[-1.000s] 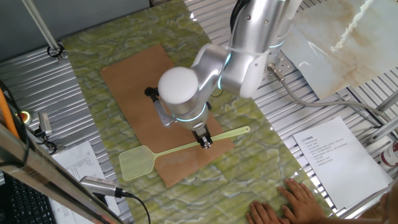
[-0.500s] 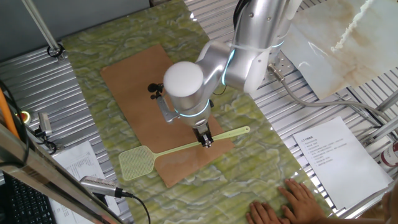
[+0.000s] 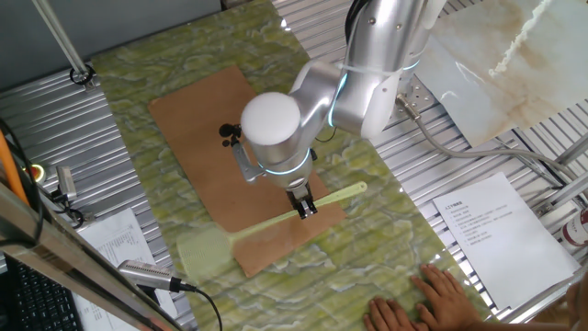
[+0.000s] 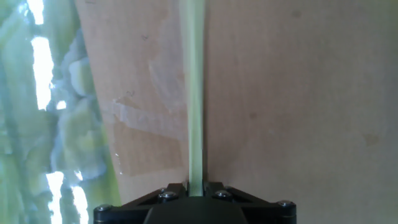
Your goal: Swat with a flyswatter
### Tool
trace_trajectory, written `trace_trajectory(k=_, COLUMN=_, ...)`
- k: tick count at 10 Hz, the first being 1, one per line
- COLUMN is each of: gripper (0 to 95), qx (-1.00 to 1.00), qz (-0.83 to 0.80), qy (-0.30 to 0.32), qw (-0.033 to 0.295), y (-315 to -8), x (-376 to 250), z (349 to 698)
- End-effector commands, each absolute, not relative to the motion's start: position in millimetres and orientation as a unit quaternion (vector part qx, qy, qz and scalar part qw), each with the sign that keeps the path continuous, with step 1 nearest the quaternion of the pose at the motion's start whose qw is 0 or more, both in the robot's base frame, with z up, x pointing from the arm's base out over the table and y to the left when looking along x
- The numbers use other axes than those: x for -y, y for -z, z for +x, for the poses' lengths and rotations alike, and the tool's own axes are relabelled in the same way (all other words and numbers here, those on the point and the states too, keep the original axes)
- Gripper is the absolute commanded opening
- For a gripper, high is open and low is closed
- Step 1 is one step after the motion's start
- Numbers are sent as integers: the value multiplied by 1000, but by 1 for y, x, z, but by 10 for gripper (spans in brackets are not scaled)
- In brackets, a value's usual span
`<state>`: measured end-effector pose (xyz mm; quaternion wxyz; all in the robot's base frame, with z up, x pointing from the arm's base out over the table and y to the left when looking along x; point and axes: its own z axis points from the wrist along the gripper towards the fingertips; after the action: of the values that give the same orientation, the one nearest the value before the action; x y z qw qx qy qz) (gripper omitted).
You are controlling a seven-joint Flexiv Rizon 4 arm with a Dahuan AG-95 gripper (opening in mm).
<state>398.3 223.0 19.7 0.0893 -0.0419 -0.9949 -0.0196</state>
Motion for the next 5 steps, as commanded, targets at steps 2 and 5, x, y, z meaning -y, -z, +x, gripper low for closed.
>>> trace_trajectory(k=2, gripper=0, qx=995, qz=-40, qy=20, qw=89, y=-22, x=-224, z=398)
trace_trajectory(k=5, gripper=0, qx=995, qz=-2, qy=20, qw=93, y=-43, x=-225, z=397)
